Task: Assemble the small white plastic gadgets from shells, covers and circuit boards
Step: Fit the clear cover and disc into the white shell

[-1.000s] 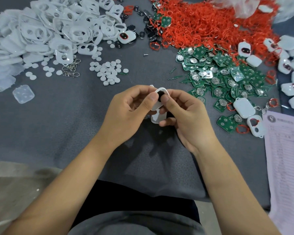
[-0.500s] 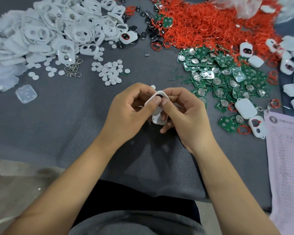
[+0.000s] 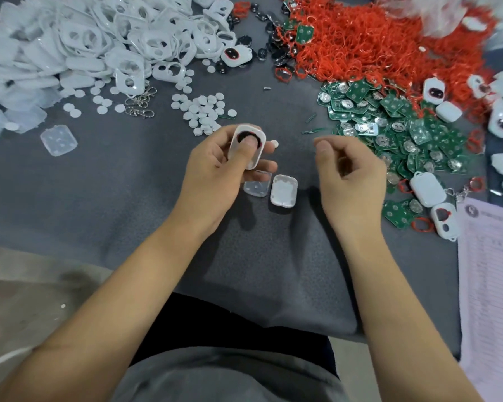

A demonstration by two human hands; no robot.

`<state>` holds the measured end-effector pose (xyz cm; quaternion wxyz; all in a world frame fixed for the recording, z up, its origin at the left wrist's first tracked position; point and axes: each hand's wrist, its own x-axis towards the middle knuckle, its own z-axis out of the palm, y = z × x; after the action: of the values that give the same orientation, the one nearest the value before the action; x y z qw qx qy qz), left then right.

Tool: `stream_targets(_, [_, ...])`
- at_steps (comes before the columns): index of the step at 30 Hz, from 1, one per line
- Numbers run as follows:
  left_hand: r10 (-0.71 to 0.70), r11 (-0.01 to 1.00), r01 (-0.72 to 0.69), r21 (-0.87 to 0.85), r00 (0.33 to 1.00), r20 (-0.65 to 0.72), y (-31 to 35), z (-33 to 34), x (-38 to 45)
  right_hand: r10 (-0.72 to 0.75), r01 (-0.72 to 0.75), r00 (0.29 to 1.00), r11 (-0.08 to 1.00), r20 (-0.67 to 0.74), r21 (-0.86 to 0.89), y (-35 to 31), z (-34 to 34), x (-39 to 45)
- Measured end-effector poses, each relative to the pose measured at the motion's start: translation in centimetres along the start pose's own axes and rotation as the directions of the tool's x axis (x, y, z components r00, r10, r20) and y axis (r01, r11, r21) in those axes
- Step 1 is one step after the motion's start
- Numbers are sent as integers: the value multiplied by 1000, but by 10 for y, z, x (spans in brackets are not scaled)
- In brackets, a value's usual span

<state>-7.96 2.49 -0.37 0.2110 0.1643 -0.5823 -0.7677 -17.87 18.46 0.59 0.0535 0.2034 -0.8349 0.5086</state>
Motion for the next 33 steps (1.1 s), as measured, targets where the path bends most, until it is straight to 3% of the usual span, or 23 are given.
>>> stream_targets(5, [67,997,-66,32,998,-19,4,2,-3,-52,125,973,938,227,-323,-10,16,25])
stream_targets(9, [200,961,-177,213,976,-89,7,2,-4,-93,246,925,885,367,-395,-13,28,43])
stream_targets(14, [137,978,-117,175,984,-109,2,0,-1,-107,286,886,892,451,-350,-14,32,54])
stream_targets(16, [71,996,-64,64,990,-122,1,0,0,-142,273,888,928,437,-254,-13,32,52])
stream_targets(20, [10,994,-24,-107,991,-130,1,0,-1,-171,136,926,983,337,127,-11,27,36])
stream_targets(23, [65,998,-65,6,991,-114,-1,1,-2,-90,-41,940,929,330,369,-6,23,25])
stream_targets(28, [93,971,-62,233,988,-123,-3,-1,-3,60,-302,909,775,412,555,-9,23,16])
stream_targets(31, [77,975,-42,220,986,-151,-3,-1,-2,74,-369,893,684,444,630,-11,24,16])
stream_targets(33, [60,984,-35,174,988,-145,-2,-1,-2,65,-363,893,690,445,627,-10,26,15])
